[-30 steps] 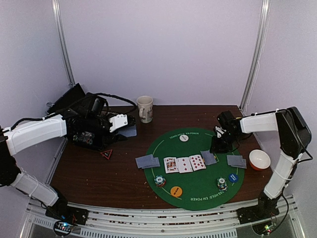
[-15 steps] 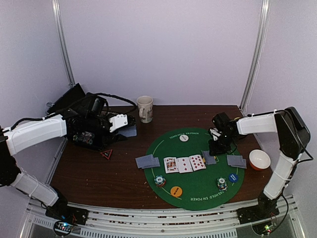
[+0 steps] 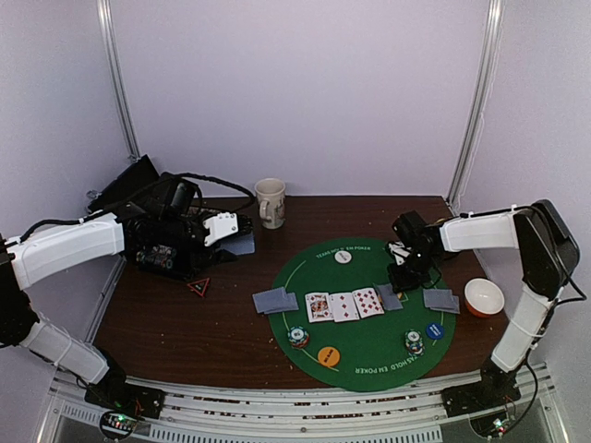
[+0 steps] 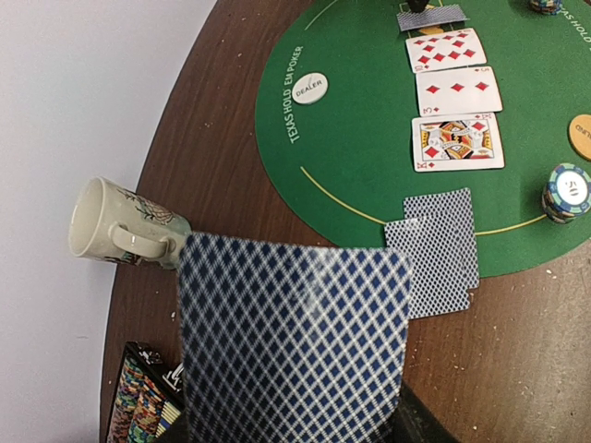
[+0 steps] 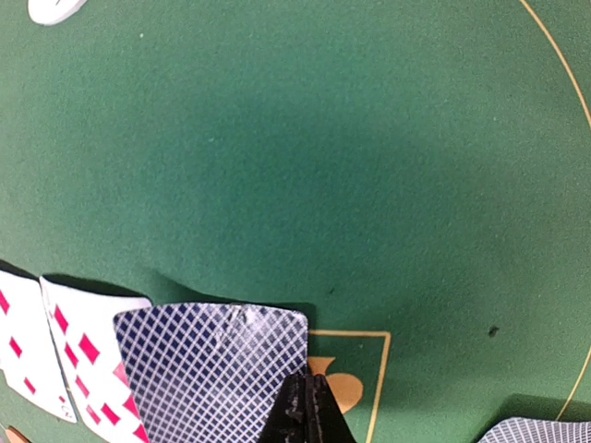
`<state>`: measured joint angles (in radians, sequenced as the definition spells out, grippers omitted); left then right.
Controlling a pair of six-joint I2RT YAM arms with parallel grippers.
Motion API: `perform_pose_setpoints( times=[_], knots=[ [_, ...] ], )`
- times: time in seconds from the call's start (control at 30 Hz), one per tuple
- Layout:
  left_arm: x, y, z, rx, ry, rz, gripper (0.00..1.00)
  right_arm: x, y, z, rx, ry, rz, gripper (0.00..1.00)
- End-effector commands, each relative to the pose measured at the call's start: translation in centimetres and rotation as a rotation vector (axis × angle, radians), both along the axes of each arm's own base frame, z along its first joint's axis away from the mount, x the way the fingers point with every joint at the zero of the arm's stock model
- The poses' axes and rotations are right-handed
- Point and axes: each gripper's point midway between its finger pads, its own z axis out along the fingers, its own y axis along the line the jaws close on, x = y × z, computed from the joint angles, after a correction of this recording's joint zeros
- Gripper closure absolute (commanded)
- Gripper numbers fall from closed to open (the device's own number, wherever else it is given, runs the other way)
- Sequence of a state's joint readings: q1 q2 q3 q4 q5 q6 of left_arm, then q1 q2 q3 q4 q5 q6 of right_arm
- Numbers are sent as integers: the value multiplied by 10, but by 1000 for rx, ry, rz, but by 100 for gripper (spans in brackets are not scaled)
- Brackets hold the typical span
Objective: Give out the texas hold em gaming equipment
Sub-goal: Adjust the poker card in the community card area.
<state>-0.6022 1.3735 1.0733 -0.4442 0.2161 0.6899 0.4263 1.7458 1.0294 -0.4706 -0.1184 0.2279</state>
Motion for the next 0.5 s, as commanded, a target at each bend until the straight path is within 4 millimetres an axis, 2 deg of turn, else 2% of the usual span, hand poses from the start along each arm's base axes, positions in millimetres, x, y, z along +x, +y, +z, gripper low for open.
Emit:
perform_pose_setpoints(
  times=[0.0,0.17,0.3,0.37,0.47],
  knots=[
    [3,-3,7,-21,-34,-8,49,-16,-4,6,-24,30,29,98],
    [3,-3,8,-22,-35,-8,50,-13,-8,10,-48,11,22,96],
    [3,-4,8,-22,-33,-10,50,-5,-4,19,-35,-13,13,90],
    [3,-4,9,-23,-37,-9,50,1,-3,30,-34,-43,4,84],
    [3,-4,9,-23,-39,-9,50,16,1,60,-40,-125,-11,74]
  ],
)
